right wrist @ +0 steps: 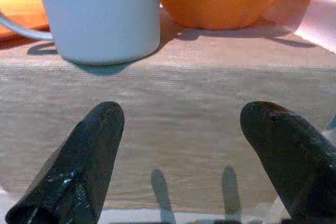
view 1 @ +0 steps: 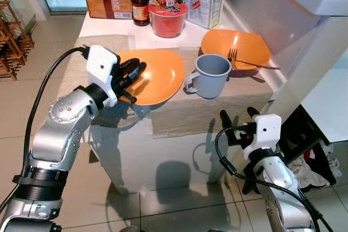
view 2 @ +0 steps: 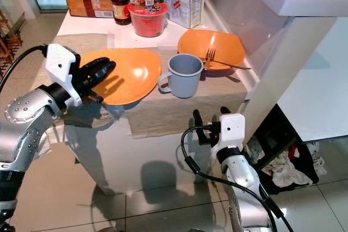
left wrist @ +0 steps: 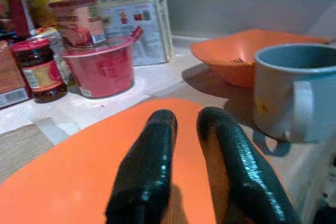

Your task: Setting the table

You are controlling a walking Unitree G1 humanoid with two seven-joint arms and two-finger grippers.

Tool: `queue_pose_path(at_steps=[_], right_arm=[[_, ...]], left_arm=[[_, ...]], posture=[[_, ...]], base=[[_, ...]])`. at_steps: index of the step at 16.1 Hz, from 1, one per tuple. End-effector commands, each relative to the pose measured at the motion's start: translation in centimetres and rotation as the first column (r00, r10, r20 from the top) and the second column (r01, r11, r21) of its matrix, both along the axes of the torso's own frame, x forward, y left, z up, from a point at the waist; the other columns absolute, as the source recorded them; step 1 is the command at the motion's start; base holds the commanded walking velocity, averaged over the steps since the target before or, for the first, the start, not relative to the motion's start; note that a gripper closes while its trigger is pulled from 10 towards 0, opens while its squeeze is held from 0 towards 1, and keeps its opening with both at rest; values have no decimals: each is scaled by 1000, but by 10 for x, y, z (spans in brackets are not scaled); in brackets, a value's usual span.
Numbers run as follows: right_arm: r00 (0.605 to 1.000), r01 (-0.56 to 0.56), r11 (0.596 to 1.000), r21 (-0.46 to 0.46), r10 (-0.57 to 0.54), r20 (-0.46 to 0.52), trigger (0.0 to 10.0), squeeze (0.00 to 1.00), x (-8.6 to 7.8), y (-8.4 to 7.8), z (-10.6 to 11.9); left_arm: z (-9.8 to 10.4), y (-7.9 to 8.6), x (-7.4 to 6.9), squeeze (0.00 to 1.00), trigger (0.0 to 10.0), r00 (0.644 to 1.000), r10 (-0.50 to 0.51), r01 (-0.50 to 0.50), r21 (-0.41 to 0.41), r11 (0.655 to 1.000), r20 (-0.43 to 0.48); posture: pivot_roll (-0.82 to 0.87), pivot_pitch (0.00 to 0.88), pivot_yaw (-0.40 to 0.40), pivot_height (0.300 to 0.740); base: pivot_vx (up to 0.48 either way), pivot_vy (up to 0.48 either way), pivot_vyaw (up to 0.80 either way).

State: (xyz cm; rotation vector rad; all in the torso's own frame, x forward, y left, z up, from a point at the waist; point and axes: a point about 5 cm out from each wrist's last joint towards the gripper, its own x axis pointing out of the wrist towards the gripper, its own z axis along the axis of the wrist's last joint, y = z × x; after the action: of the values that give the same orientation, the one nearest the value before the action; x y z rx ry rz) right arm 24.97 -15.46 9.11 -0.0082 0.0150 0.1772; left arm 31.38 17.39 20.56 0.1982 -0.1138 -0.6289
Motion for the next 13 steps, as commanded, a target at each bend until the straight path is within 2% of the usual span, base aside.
queue_pose_path(at_steps=[1,3,7,13], right_arm=[[1000,-2,1000,7,2,19,10000,0,-2,-1,3],[1000,5,1000,12,-5,11,10000,0,-4,-2,0],[1000,10,1000,23,-11,14,10000,0,-6,-2,0],[999,32,999,22,-32,17,10000,0,-14,-3,0]], left_arm=[[6,-5,0,1000,10000,999,-45,44,32,998,11],[1,-13,3,1000,10000,996,-84,84,38,996,-12],[-32,-26,16,1000,10000,992,-98,103,75,992,-76],[-32,-37,30,1000,10000,990,-128,131,44,990,-64]], posture=[[-5,7,-30,740],[-16,4,-20,740],[-40,0,-4,740],[-78,0,17,740]], base=[[0,0,0],[0,0,0],[0,0,0],[0,0,0]])
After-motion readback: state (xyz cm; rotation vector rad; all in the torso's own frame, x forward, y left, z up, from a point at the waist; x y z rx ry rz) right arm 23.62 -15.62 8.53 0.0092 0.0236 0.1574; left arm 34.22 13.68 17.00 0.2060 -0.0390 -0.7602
